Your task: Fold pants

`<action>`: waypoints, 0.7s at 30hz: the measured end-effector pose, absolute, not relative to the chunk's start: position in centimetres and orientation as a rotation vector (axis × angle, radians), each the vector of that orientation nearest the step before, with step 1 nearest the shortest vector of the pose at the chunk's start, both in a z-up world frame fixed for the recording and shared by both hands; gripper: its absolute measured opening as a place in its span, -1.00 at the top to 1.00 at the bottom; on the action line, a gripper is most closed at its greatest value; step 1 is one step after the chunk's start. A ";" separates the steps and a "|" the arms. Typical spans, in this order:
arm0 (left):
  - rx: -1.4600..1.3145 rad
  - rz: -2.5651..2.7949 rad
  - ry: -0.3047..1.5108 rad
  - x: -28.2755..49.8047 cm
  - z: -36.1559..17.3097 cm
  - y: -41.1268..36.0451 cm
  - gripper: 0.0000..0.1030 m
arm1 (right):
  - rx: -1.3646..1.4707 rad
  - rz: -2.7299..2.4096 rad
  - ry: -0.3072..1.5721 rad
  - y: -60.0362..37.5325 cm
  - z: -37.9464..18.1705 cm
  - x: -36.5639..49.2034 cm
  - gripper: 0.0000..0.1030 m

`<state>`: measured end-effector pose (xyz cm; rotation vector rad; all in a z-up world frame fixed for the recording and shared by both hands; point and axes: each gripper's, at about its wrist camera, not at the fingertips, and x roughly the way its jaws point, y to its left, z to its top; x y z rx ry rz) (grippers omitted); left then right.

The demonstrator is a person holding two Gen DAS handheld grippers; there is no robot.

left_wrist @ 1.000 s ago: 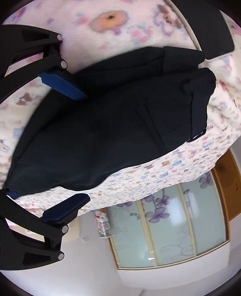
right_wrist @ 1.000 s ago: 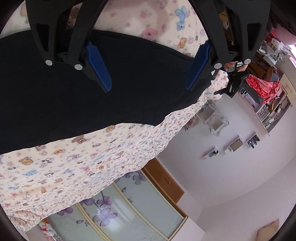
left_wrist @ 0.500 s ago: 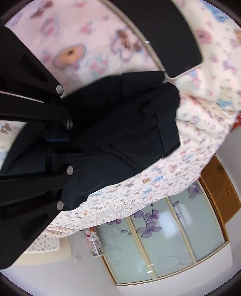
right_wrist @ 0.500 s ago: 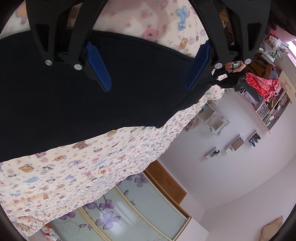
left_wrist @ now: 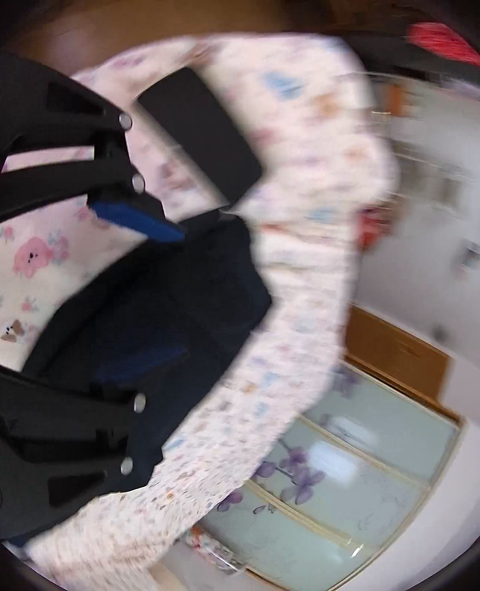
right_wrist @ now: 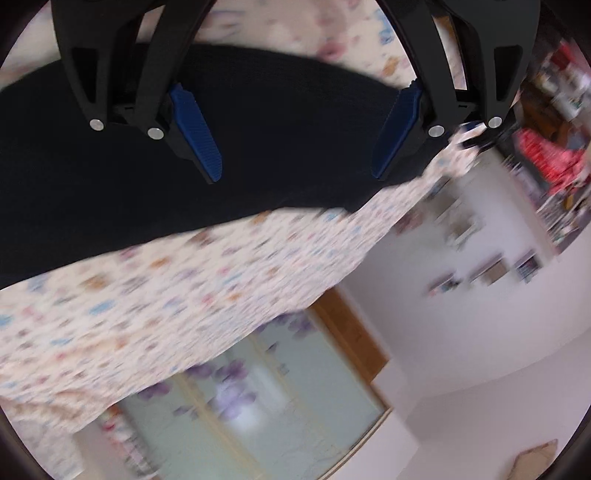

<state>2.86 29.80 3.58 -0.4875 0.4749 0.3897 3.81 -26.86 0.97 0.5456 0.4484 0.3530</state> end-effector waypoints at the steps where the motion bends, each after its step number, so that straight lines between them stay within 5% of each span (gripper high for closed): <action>1: -0.452 0.368 0.455 2.8 4.2 28.8 -0.40 | 0.560 0.308 0.449 -27.8 1.0 3.9 -0.64; 3: -0.377 0.300 0.446 3.3 5.1 26.3 -0.68 | 0.591 0.224 0.464 -29.5 0.8 4.1 -0.64; 9: -0.288 0.298 0.635 7.1 1.6 22.5 -0.70 | 0.553 -0.018 0.741 -32.7 -3.8 6.5 -0.63; 17: -0.121 0.339 0.720 8.4 -3.7 20.9 -0.96 | 0.611 -0.155 0.547 -38.8 1.5 1.0 -0.63; 21: -0.131 0.333 0.712 8.2 -3.7 20.9 -0.96 | 0.920 -0.302 0.562 -47.0 -0.5 -2.5 -0.25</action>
